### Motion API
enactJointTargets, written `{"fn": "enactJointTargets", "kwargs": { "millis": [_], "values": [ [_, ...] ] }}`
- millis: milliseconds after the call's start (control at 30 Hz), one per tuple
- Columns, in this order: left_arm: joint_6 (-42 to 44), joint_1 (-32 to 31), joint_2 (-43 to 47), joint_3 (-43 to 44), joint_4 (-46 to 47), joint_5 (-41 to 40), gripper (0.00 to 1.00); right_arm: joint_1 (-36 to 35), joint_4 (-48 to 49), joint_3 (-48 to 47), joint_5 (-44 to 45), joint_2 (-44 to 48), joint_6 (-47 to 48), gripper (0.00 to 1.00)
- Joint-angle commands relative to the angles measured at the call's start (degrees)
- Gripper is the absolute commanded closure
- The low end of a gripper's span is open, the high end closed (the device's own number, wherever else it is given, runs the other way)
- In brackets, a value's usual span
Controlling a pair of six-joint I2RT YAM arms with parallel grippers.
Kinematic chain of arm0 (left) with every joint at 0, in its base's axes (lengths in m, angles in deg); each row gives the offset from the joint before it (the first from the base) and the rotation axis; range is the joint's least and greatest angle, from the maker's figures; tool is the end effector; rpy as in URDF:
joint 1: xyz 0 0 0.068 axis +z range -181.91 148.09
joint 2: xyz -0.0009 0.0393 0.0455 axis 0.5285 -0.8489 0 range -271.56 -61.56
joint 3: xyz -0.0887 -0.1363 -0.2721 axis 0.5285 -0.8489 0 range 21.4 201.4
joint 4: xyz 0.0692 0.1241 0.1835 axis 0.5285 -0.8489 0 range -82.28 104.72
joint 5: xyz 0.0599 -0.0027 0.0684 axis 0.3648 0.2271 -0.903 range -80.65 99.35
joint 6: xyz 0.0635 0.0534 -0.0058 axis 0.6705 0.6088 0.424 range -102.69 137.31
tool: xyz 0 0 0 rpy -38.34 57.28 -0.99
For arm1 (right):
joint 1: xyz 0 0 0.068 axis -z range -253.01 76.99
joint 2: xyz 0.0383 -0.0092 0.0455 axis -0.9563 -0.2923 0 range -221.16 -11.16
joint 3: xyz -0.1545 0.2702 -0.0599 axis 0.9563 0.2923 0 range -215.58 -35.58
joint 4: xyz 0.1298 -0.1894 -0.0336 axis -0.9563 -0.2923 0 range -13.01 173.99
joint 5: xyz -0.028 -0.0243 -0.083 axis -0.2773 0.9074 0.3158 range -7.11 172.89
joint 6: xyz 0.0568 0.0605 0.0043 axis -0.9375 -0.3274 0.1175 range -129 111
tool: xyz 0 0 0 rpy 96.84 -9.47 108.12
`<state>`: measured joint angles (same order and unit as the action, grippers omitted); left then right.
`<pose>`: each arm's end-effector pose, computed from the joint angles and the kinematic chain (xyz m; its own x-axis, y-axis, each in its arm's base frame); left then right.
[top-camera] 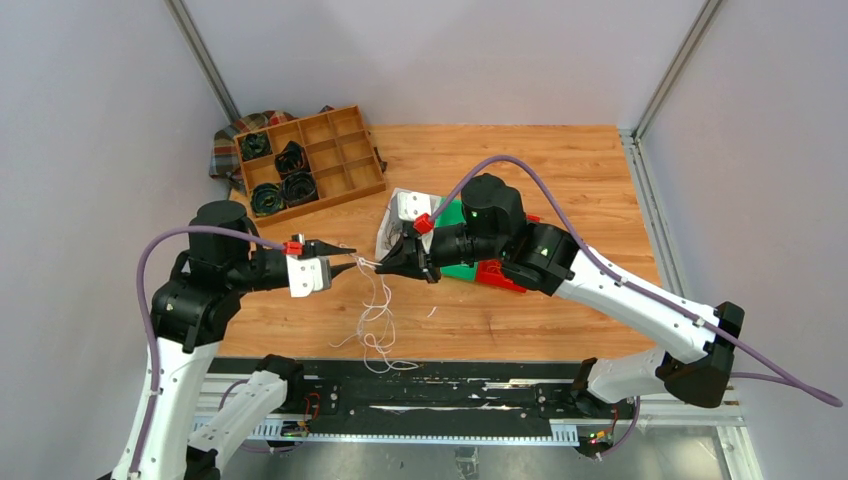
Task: Untangle the cables
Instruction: Untie the cable.
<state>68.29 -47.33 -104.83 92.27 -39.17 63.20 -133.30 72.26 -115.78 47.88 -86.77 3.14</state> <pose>0.0429 -0.0729 0.4259 0.3954 0.3664 -0.8423 0.8698 0.1453 0.4716 0.1042 0.2668 0.4735 0.1488 -0.0869 -0.9850 -0.9842 -0.1093 -0.1390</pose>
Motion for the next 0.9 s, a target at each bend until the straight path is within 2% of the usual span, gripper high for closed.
{"fn": "enactJointTargets", "kwargs": {
  "millis": [0,100,233,300,367,467,600,700,800,867],
  "values": [
    [11.1,-0.66,0.73,-0.87,-0.69,-2.56,0.72,0.62,2.11,-1.4,-2.65,-0.47,-1.78,0.99],
    [11.44,-0.62,2.11,-2.15,2.4,-3.17,0.72,0.61,2.14,-1.37,-3.34,-0.74,-2.25,0.99],
    [5.8,-0.66,4.14,-4.05,9.59,-3.82,0.75,0.38,2.32,-1.52,-3.96,-1.31,-2.98,0.99],
    [5.1,-0.62,4.24,-3.92,9.78,-3.5,0.84,0.11,2.35,-1.59,-3.8,-1.55,-3.12,0.99],
    [4.63,-0.66,4.45,-3.73,9.85,-3.57,0.98,0.0,2.32,-1.49,-3.61,-1.56,-3.38,0.99],
    [4.59,-0.66,5.58,-4.14,9.9,-2.97,0.99,-0.09,3.21,-1.01,-3.23,-1.52,-4.91,0.97],
    [6.56,-0.66,7.25,-4.98,9.89,-2.47,0.99,0.0,4.95,-0.2,-3.23,-1.42,-8.1,0.81],
    [7.88,-0.65,7.85,-5.0,9.92,-2.58,0.99,0.08,5.07,-0.01,-3.42,-1.19,-10.38,0.66],
    [8.48,-0.66,8.53,-5.1,9.87,-1.93,1.0,0.55,5.21,-0.01,-3.61,-0.97,-11.5,0.65],
    [7.53,-0.61,8.59,-4.97,9.94,-1.75,0.99,1.13,5.59,-0.08,-4.17,-0.95,-12.47,0.71]
  ]
}}
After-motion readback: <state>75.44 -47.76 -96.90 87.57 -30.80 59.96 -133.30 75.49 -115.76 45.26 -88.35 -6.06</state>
